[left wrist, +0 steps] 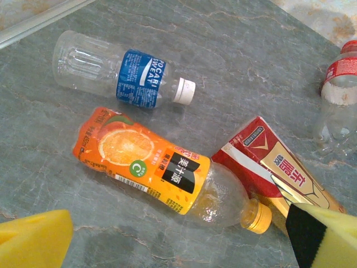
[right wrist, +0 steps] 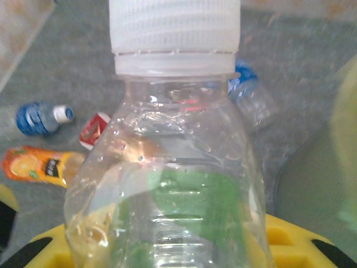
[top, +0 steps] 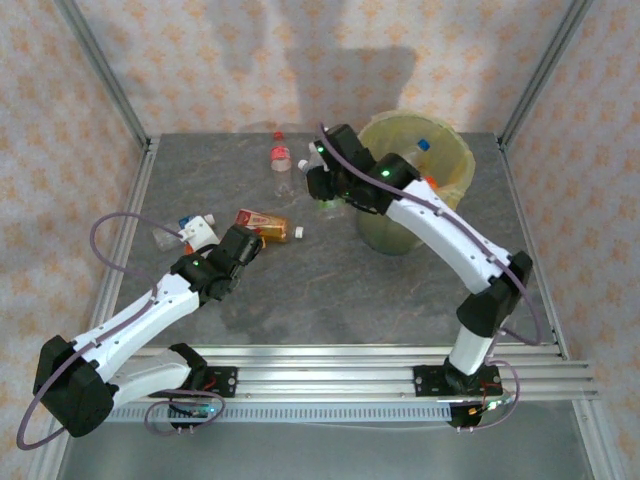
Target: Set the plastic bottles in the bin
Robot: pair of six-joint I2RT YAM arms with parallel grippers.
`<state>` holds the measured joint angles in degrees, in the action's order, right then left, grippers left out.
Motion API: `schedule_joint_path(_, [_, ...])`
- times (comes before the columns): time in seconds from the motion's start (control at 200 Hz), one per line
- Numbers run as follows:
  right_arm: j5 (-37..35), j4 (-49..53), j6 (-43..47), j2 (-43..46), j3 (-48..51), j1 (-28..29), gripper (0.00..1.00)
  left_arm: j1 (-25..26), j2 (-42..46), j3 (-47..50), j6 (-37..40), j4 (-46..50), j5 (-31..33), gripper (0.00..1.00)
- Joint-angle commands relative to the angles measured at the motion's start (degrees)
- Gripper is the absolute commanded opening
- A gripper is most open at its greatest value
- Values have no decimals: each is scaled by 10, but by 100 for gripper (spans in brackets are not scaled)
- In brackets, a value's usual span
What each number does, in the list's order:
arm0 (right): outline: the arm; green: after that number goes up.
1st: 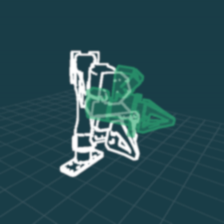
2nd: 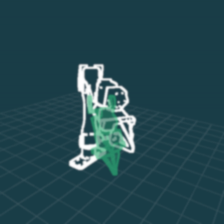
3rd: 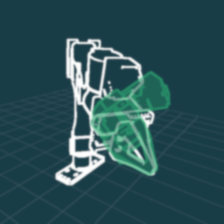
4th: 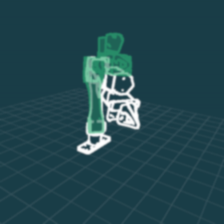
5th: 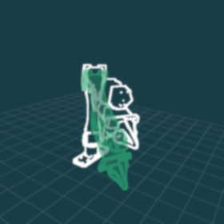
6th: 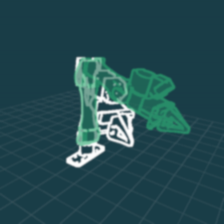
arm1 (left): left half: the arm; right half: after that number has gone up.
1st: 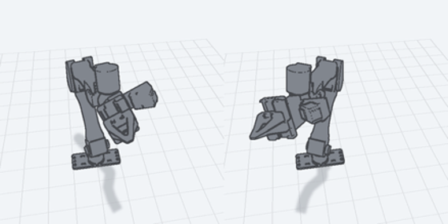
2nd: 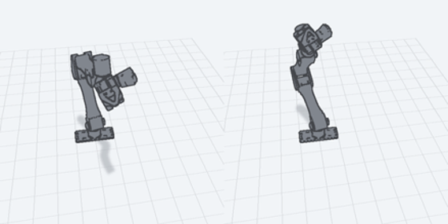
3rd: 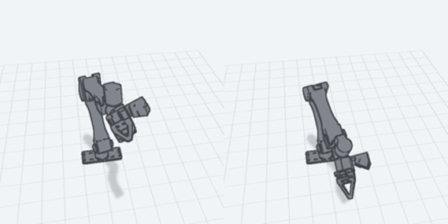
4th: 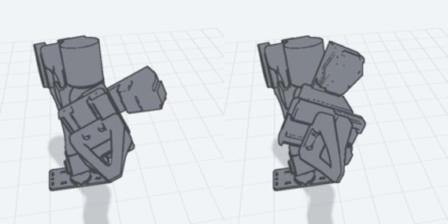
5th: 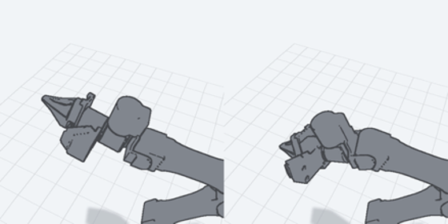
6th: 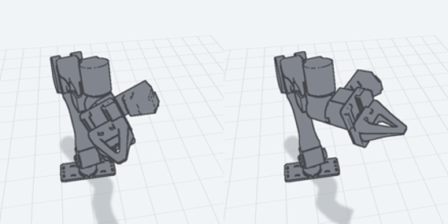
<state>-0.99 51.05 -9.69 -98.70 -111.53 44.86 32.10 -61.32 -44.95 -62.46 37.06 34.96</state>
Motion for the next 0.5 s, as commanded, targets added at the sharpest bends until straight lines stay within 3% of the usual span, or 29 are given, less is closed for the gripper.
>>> schedule_joint_path(0.0, [-57, -1, 33, 28, -31, -8, 20, -6, 2, -8, 6, 14, 26, 100])
schedule_joint_path(0.225, [-122, -6, 66, 41, -78, -43, 20, -7, 0, -6, 4, 14, 27, 100])
schedule_joint_path(0.49, [-131, -8, 62, 36, -87, -112, 21, -7, -1, -11, 12, 15, 29, 100])
